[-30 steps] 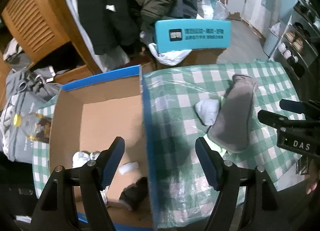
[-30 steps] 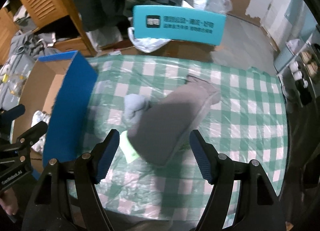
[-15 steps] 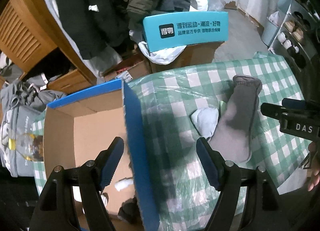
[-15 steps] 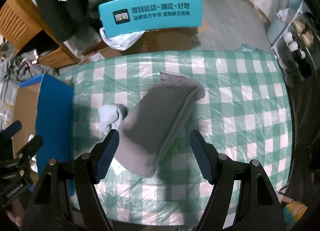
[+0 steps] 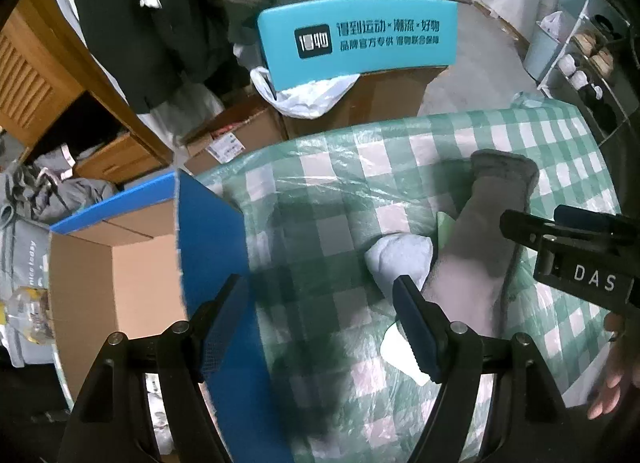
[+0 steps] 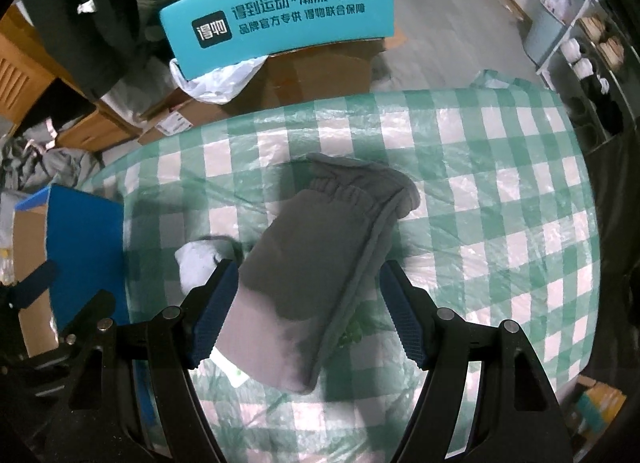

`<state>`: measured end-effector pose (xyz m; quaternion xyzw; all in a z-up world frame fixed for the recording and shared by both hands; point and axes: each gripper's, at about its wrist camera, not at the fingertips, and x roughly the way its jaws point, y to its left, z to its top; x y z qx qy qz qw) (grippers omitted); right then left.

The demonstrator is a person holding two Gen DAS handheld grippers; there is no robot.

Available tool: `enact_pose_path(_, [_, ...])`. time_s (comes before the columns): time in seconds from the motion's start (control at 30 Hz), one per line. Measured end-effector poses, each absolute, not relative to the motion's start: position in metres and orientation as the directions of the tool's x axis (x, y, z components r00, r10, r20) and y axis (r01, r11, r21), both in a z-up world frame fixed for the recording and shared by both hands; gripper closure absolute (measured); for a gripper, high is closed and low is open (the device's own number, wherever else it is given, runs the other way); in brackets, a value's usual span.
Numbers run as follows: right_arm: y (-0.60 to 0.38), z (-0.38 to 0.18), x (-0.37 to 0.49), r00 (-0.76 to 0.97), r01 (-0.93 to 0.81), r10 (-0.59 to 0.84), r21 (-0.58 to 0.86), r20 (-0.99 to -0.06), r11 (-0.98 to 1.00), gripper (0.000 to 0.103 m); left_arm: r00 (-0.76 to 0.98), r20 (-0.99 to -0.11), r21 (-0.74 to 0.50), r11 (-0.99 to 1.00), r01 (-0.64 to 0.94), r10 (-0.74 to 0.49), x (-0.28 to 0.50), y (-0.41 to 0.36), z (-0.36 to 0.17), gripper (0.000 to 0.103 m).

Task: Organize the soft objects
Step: 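Grasp the long grey sock cuff with the right tool while the left tool grasps the small grey sock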

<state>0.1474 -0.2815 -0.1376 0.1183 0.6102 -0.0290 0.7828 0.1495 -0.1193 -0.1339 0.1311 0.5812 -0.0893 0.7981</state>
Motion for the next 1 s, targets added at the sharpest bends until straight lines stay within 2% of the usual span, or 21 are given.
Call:
enact_pose_path(0.37, [-0.278,-0.160,0.163,0.217,0.224,0.089,0.138,-0.972,0.965,0.030,0.266,-0.964,0.094,0.949,0.301,0.011,0.160,-0.128,-0.163,0.027])
enact_pose_path(0.8, [-0.268,-0.193,0.177,0.157,0.234,0.014,0.051,-0.988,0.971,0.030,0.212,-0.977,0.070,0.952,0.299,0.005,0.169,-0.133,-0.188,0.026])
enact_pose_path(1.0, [-0.270,-0.203,0.178,0.145,0.242,0.015,0.050,-0.989,0.969,0.030,0.187,-0.982,0.041,0.956,0.289,-0.015,0.171,-0.135,-0.195,0.023])
